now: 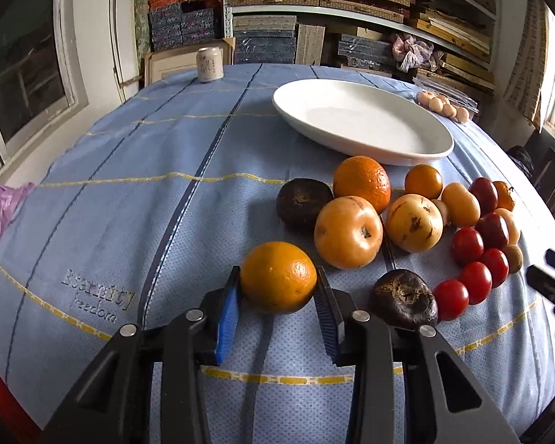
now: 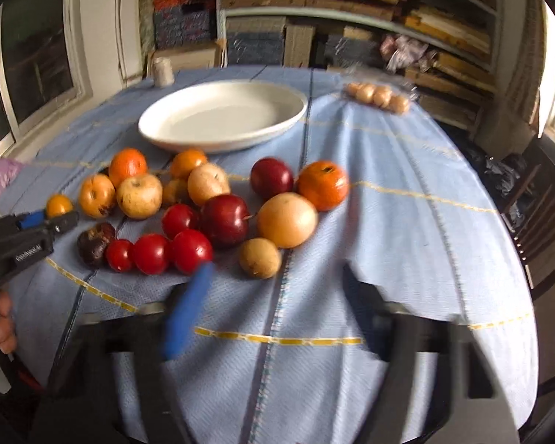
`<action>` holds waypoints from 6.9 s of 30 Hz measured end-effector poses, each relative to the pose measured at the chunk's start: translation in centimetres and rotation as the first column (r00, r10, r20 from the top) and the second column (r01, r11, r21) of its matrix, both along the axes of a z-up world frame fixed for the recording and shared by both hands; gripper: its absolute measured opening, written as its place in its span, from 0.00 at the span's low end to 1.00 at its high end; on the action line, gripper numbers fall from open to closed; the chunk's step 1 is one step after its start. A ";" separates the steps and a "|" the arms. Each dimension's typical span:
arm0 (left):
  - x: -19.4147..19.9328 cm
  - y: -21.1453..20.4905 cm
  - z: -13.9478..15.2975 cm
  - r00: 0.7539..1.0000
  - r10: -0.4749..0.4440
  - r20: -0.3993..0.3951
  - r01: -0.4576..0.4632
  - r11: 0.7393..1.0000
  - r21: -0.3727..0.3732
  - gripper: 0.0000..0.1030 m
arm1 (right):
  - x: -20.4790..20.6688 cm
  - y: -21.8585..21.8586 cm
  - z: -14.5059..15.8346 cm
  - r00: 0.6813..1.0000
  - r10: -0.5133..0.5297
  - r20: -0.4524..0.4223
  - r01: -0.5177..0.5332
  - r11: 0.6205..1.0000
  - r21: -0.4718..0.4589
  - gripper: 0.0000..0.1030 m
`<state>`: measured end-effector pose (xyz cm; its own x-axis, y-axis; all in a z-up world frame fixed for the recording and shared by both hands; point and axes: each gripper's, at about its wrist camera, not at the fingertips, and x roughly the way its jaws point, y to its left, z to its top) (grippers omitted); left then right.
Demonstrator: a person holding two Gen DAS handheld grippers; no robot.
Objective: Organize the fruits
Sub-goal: 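Grasp the small orange with the left tool while the right tool grasps a small tan ball, then carry both fruits over the white plate and open both tools, then grasp the large orange-brown pear with the left tool while the right tool grasps the pale yellow fruit, then carry both fruits onto the white plate and open both tools, then grasp the dark brown round fruit with the left tool while the right tool grasps a tangerine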
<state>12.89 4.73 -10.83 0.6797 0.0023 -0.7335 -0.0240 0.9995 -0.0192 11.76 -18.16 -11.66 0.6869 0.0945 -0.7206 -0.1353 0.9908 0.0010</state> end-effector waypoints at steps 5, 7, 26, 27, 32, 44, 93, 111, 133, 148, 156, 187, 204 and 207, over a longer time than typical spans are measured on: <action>0.0 0.0 0.0 1.000 -0.013 -0.004 0.013 1.000 -0.015 0.37 | 1.3 0.6 -0.7 1.000 -0.005 -0.017 0.004 1.000 -0.018 0.59; 0.1 -0.1 -0.1 1.000 -0.018 -0.006 0.018 1.000 -0.016 0.37 | 1.9 0.9 -0.8 1.000 -0.007 -0.023 0.006 1.000 -0.025 0.59; -0.6 -0.2 0.1 0.999 -0.038 0.029 0.039 0.999 -0.025 0.37 | 1.6 0.0 -0.4 1.000 0.014 -0.027 -0.012 0.998 0.068 0.27; -0.6 -0.2 0.1 0.999 -0.037 0.028 0.038 0.999 -0.026 0.37 | 1.5 0.0 -0.2 1.000 0.017 -0.020 -0.016 0.998 0.068 0.27; -0.7 -0.2 0.7 0.999 -0.040 0.029 0.040 0.999 -0.021 0.37 | 1.0 0.1 1.3 0.999 0.044 0.010 -0.045 0.996 0.076 0.27; 6.4 -1.3 8.9 0.989 -0.095 0.112 0.100 0.994 -0.036 0.37 | 9.5 0.3 9.4 0.988 0.141 0.068 -0.146 0.987 0.074 0.27; -1.7 -2.6 4.2 0.981 -0.176 0.080 0.176 0.984 0.010 0.83 | 3.2 -2.0 0.3 0.999 0.033 0.027 -0.032 0.998 -0.048 0.65; -0.9 -2.1 3.0 0.989 -0.134 0.056 0.134 0.991 0.017 0.83 | 7.1 -0.9 -1.6 0.998 0.029 -0.058 -0.028 0.999 0.019 0.44; 2.9 -2.5 0.5 0.995 -0.100 -0.024 0.100 0.995 0.004 0.42 | 4.8 -1.6 -0.4 0.999 0.027 0.045 -0.030 0.997 0.068 0.44; 0.6 -2.6 2.7 0.992 -0.121 0.047 0.121 0.993 -0.006 0.42 | 3.9 -1.9 0.3 0.998 0.020 0.063 -0.026 0.995 0.093 0.44; 0.7 -2.5 3.7 0.990 -0.123 0.067 0.124 0.992 -0.012 0.42 | 3.4 -1.4 2.3 0.994 0.043 0.098 -0.052 0.994 0.095 0.44; 21.4 -2.7 4.8 0.994 -0.095 -0.045 0.095 0.995 -0.009 0.42 | 25.2 2.8 4.5 0.993 0.088 -0.073 -0.082 0.993 0.090 0.44; 15.5 -0.7 7.4 0.997 -0.081 0.009 0.081 0.997 -0.016 0.65 | 18.5 -1.5 6.1 0.999 0.046 0.003 -0.046 0.997 0.067 0.54; 11.5 -0.4 7.8 0.993 -0.100 0.056 0.101 0.995 -0.021 0.75 | 14.9 -3.4 6.0 0.999 0.014 0.032 -0.016 0.998 0.053 0.59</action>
<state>24.34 4.32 -3.03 0.7148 -0.0851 -0.6941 0.0782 0.9961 -0.0416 26.70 -21.52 -5.62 0.7072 0.1422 -0.6926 -0.1507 0.9874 0.0489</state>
